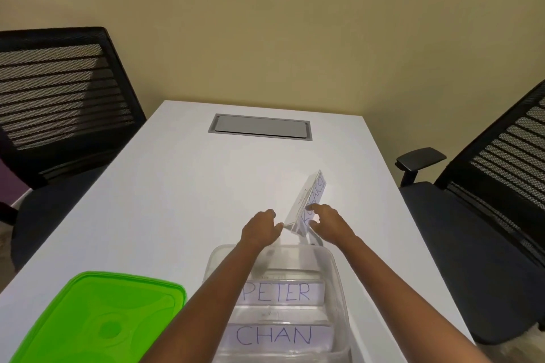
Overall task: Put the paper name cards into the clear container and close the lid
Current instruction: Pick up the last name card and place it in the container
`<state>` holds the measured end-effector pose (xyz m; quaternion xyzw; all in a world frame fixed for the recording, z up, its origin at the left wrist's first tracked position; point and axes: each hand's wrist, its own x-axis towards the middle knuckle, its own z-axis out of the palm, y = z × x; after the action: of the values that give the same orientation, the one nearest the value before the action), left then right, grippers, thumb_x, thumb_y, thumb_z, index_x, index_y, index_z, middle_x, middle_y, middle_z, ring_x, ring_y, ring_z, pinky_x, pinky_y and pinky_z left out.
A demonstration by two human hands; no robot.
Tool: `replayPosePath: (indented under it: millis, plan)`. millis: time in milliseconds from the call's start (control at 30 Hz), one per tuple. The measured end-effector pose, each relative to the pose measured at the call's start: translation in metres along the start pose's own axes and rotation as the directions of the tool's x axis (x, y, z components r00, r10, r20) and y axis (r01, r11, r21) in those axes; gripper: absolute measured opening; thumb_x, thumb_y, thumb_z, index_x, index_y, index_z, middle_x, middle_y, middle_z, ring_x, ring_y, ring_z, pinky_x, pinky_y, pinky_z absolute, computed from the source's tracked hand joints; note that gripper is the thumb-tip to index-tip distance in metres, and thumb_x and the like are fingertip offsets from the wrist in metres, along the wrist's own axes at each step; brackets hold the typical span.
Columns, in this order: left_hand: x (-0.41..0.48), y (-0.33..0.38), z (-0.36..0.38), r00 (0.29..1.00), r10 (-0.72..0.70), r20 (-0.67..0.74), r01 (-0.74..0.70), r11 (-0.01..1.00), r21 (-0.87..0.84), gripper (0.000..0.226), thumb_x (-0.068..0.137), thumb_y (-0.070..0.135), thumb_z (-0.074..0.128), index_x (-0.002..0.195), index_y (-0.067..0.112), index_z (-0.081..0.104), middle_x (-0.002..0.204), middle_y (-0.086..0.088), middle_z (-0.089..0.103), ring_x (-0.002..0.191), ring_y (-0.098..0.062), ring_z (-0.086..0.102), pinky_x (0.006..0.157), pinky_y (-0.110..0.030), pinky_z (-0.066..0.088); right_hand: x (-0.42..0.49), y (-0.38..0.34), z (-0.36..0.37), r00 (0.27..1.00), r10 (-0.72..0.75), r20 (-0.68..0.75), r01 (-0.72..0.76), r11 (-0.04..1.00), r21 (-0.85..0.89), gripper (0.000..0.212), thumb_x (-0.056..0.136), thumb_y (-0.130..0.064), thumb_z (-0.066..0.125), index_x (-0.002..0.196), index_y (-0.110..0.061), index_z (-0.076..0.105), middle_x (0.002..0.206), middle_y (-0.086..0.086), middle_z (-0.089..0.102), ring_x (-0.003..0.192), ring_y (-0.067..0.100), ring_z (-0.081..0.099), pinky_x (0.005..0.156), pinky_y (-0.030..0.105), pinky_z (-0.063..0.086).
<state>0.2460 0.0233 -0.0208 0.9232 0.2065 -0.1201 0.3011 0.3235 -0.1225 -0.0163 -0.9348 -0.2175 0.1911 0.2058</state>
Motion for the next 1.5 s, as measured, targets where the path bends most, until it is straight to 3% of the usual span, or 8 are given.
replayPosePath:
  millis: [200,400,533,667,1000,1167,1367,1500]
  plan:
    - [0.033,0.010,0.005,0.991,-0.081,0.105,0.113,0.932,-0.345,0.033,0.096,0.015,0.043,0.126,0.003,0.050,0.135,-0.018,0.051,0.119,-0.030,0.055,0.099,-0.035,0.044,0.022,-0.003,0.007,0.990,-0.009,0.138,0.014,0.999,-0.032,0.053,0.093,-0.004,0.044,0.144,-0.016,0.035,0.152,0.010,0.033,0.139,0.024,0.033,0.114,0.032,0.027]
    - [0.052,0.016,0.008,0.879,-0.292,0.377,0.476,0.492,-0.729,0.030,0.096,0.002,0.029,0.066,0.003,0.035,0.064,-0.008,0.034,0.043,-0.018,0.038,0.049,-0.022,0.037,0.026,-0.004,0.018,0.994,0.010,0.112,-0.004,0.998,-0.056,0.051,0.090,-0.002,0.045,0.141,-0.010,0.042,0.148,0.013,0.041,0.136,0.027,0.039,0.112,0.031,0.031]
    - [0.052,0.024,0.003,0.813,-0.208,0.543,0.578,0.185,-0.795,0.026,0.099,0.009,0.027,0.109,-0.010,0.041,0.120,-0.034,0.052,0.107,-0.045,0.058,0.100,-0.042,0.043,0.025,-0.007,0.019,0.992,0.018,0.126,-0.010,0.998,-0.066,0.050,0.090,-0.002,0.045,0.139,-0.007,0.043,0.150,0.013,0.040,0.137,0.026,0.038,0.112,0.030,0.031]
    - [0.051,0.027,0.002,0.783,-0.236,0.575,0.601,0.046,-0.798,0.056,0.097,0.010,0.034,0.148,0.000,0.012,0.152,-0.023,0.024,0.130,-0.041,0.046,0.108,-0.052,0.034,0.023,-0.011,0.019,0.987,0.044,0.158,-0.037,0.998,-0.051,0.049,0.092,-0.006,0.045,0.141,-0.005,0.040,0.151,0.013,0.038,0.139,0.027,0.036,0.113,0.031,0.030]
    - [0.050,0.019,0.008,0.716,-0.392,0.578,0.560,-0.172,-0.810,0.026,0.092,0.012,0.051,0.074,-0.003,0.041,0.104,-0.013,0.054,0.110,-0.018,0.062,0.098,-0.031,0.049,0.015,-0.031,0.022,0.983,0.009,0.183,-0.010,1.000,0.006,0.052,0.090,-0.006,0.049,0.140,-0.003,0.038,0.143,0.020,0.044,0.131,0.032,0.045,0.109,0.036,0.039]
    - [0.046,0.020,0.004,0.756,-0.399,0.519,0.549,-0.046,-0.835,0.038,0.096,0.014,0.045,0.059,0.005,0.046,0.029,-0.004,0.047,0.029,-0.012,0.043,0.047,-0.023,0.044,0.011,-0.040,0.018,0.992,-0.049,0.113,0.044,0.998,0.049,0.054,0.087,0.000,0.045,0.140,-0.005,0.038,0.138,0.020,0.047,0.128,0.032,0.046,0.107,0.039,0.041]
    - [0.041,0.025,-0.004,0.852,-0.395,0.342,0.413,0.109,-0.904,0.029,0.094,0.001,0.047,0.065,0.003,0.051,0.065,-0.005,0.041,0.071,-0.019,0.047,0.071,-0.025,0.039,-0.003,-0.040,0.013,0.996,-0.090,0.025,0.086,0.990,0.114,0.053,0.088,0.002,0.043,0.140,-0.007,0.038,0.143,0.014,0.045,0.133,0.027,0.042,0.109,0.035,0.037]
    - [0.034,0.029,-0.015,0.898,-0.364,0.248,0.338,0.209,-0.917,0.035,0.092,-0.003,0.043,0.058,0.004,0.043,0.063,-0.007,0.041,0.054,-0.015,0.035,0.047,-0.022,0.031,-0.015,-0.032,0.004,0.995,-0.073,-0.069,0.086,0.975,0.205,0.052,0.090,0.000,0.044,0.140,-0.008,0.038,0.146,0.011,0.043,0.134,0.022,0.042,0.109,0.028,0.034]
